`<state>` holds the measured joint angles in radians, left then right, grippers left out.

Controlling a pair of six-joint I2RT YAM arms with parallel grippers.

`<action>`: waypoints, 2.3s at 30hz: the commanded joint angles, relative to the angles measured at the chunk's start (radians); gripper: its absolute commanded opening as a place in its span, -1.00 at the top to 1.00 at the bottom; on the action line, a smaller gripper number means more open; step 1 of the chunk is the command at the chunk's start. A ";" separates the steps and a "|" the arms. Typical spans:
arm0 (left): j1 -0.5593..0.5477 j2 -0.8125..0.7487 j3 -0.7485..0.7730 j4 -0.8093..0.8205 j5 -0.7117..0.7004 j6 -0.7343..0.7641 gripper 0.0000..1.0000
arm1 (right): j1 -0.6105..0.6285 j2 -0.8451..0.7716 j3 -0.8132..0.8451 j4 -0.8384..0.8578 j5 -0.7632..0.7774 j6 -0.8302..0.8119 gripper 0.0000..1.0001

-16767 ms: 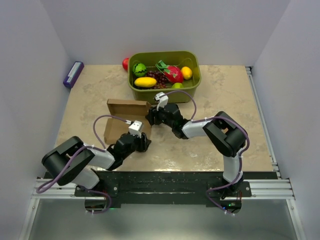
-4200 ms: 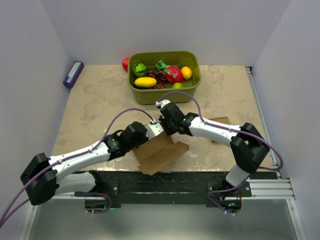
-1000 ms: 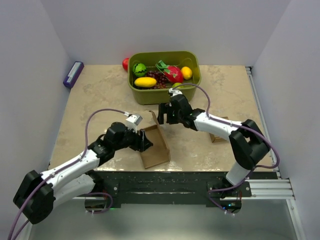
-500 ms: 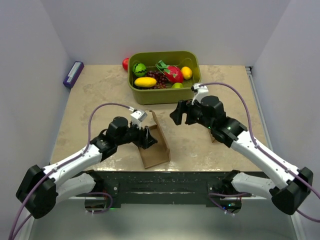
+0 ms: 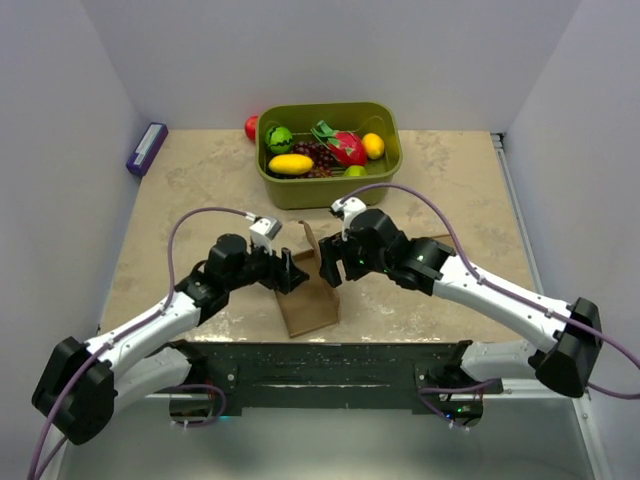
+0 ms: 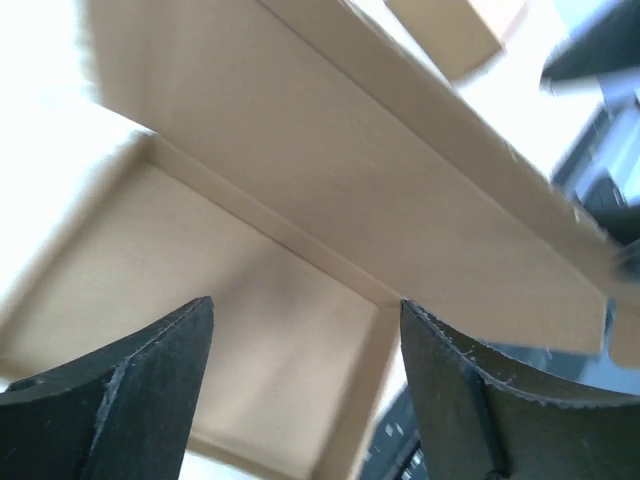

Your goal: Fold the paper box

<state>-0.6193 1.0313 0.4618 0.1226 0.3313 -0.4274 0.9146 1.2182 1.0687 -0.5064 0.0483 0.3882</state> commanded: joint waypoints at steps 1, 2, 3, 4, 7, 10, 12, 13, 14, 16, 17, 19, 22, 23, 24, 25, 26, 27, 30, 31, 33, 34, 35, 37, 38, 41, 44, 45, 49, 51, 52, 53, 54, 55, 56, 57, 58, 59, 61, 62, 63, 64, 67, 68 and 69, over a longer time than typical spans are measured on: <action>0.065 -0.059 0.102 -0.108 -0.035 0.056 -0.62 | 0.027 0.055 0.089 -0.017 0.051 -0.058 -0.54; 0.072 -0.057 0.126 -0.119 -0.037 0.074 -0.63 | 0.035 0.081 0.097 -0.017 0.054 -0.064 -0.52; 0.076 -0.057 0.173 -0.171 -0.037 0.093 -0.64 | 0.036 0.098 0.105 -0.015 0.056 -0.071 -0.52; 0.090 -0.054 0.196 -0.216 -0.038 0.133 -0.64 | 0.038 0.112 0.123 -0.018 0.058 -0.081 -0.51; 0.115 -0.040 0.277 -0.282 -0.051 0.223 -0.68 | 0.038 0.165 0.160 -0.035 0.065 -0.106 -0.39; 0.134 -0.030 0.333 -0.314 -0.054 0.329 -0.70 | 0.038 0.188 0.169 -0.029 0.087 -0.129 0.02; 0.142 -0.030 0.340 -0.319 -0.067 0.405 -0.73 | 0.038 0.199 0.178 -0.033 0.090 -0.144 0.35; 0.154 -0.030 0.339 -0.311 -0.074 0.421 -0.75 | 0.038 0.213 0.191 -0.038 0.094 -0.166 0.50; 0.165 -0.028 0.334 -0.307 -0.080 0.423 -0.76 | 0.038 0.219 0.200 -0.041 0.097 -0.176 0.62; 0.199 -0.028 0.324 -0.294 -0.058 0.463 -0.77 | 0.036 0.233 0.214 -0.038 0.104 -0.215 0.94; 0.210 -0.034 0.311 -0.287 -0.013 0.464 -0.77 | 0.035 0.239 0.217 -0.028 0.105 -0.233 1.00; 0.237 -0.049 0.295 -0.261 0.049 0.480 -0.78 | 0.026 0.256 0.235 -0.029 0.093 -0.300 1.00; 0.254 -0.088 0.275 -0.262 0.118 0.518 -0.79 | -0.015 0.256 0.252 -0.017 0.042 -0.380 1.00; 0.256 -0.109 0.265 -0.261 0.139 0.524 -0.80 | -0.029 0.250 0.257 -0.011 -0.034 -0.414 1.00; 0.260 -0.117 0.261 -0.262 0.150 0.538 -0.81 | -0.042 0.244 0.258 -0.001 -0.071 -0.439 1.00; 0.263 -0.125 0.256 -0.262 0.166 0.545 -0.82 | -0.061 0.235 0.251 0.014 -0.105 -0.480 1.00; 0.266 -0.134 0.252 -0.265 0.202 0.552 -0.82 | -0.071 0.216 0.244 0.040 -0.172 -0.500 1.00; 0.273 -0.135 0.250 -0.273 0.218 0.561 -0.82 | -0.078 0.210 0.243 0.045 -0.198 -0.517 1.00; 0.285 -0.123 0.252 -0.290 0.213 0.564 -0.82 | -0.100 0.196 0.244 0.042 -0.272 -0.564 1.00; 0.288 -0.119 0.253 -0.291 0.207 0.564 -0.82 | -0.108 0.195 0.250 0.033 -0.283 -0.578 1.00; 0.300 -0.112 0.256 -0.293 0.189 0.556 -0.82 | -0.114 0.190 0.255 0.014 -0.309 -0.588 1.00; 0.303 -0.112 0.256 -0.291 0.169 0.550 -0.82 | -0.115 0.187 0.254 0.011 -0.315 -0.594 1.00; 0.306 -0.119 0.252 -0.287 0.114 0.546 -0.82 | -0.115 0.185 0.252 0.005 -0.321 -0.594 1.00; 0.320 -0.126 0.244 -0.275 0.075 0.533 -0.83 | -0.117 0.178 0.252 -0.006 -0.343 -0.592 1.00; 0.325 -0.131 0.242 -0.273 0.080 0.530 -0.83 | -0.117 0.175 0.254 -0.012 -0.353 -0.591 1.00; 0.337 -0.139 0.238 -0.258 0.181 0.538 -0.82 | -0.117 0.152 0.246 -0.009 -0.396 -0.588 1.00; 0.339 -0.139 0.230 -0.244 0.262 0.544 -0.73 | -0.117 0.142 0.252 -0.021 -0.418 -0.591 1.00; 0.339 -0.137 0.230 -0.244 0.282 0.547 -0.71 | -0.120 0.142 0.252 -0.024 -0.418 -0.592 1.00; 0.339 -0.123 0.232 -0.244 0.333 0.549 -0.44 | -0.118 0.141 0.251 -0.027 -0.419 -0.595 1.00; 0.339 -0.123 0.230 -0.238 0.345 0.547 -0.26 | -0.118 0.142 0.252 -0.029 -0.424 -0.597 1.00; 0.339 -0.122 0.227 -0.233 0.360 0.546 -0.22 | -0.118 0.145 0.252 -0.029 -0.426 -0.598 1.00; 0.339 -0.120 0.221 -0.229 0.368 0.541 -0.17 | -0.118 0.144 0.254 -0.029 -0.430 -0.597 1.00; 0.339 -0.117 0.221 -0.219 0.377 0.536 -0.15 | -0.118 0.147 0.254 -0.030 -0.438 -0.598 1.00; 0.340 -0.108 0.219 -0.219 0.393 0.536 -0.11 | -0.118 0.150 0.255 -0.032 -0.439 -0.598 1.00; 0.339 -0.102 0.221 -0.218 0.399 0.538 -0.02 | -0.118 0.150 0.255 -0.034 -0.441 -0.598 1.00; 0.340 -0.099 0.222 -0.216 0.403 0.538 0.03 | -0.118 0.150 0.257 -0.035 -0.439 -0.601 1.00; 0.339 -0.094 0.222 -0.216 0.411 0.536 0.08 | -0.118 0.150 0.255 -0.034 -0.439 -0.600 1.00; 0.339 -0.093 0.221 -0.215 0.416 0.536 0.19 | -0.118 0.150 0.255 -0.034 -0.441 -0.600 1.00; 0.339 -0.088 0.218 -0.210 0.434 0.535 0.42 | -0.118 0.150 0.255 -0.034 -0.439 -0.600 1.00; 0.339 -0.086 0.218 -0.204 0.442 0.533 0.50 | -0.118 0.150 0.255 -0.031 -0.436 -0.601 1.00; 0.339 -0.085 0.215 -0.204 0.449 0.535 0.58 | -0.118 0.149 0.255 -0.030 -0.430 -0.597 1.00; 0.339 -0.083 0.212 -0.202 0.459 0.533 0.73 | -0.118 0.149 0.255 -0.027 -0.415 -0.594 1.00; 0.339 -0.077 0.210 -0.199 0.462 0.538 1.00 | -0.118 0.147 0.254 -0.008 -0.371 -0.574 1.00; 0.339 -0.077 0.210 -0.198 0.457 0.539 1.00 | -0.118 0.144 0.252 0.000 -0.354 -0.565 1.00; 0.339 -0.079 0.210 -0.199 0.447 0.541 1.00 | -0.118 0.144 0.249 0.008 -0.329 -0.533 1.00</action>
<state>-0.2859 0.9504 0.6746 -0.1181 0.7387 0.1165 0.7990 1.3857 1.2770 -0.5545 -0.3477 -0.1967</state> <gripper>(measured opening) 0.029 0.017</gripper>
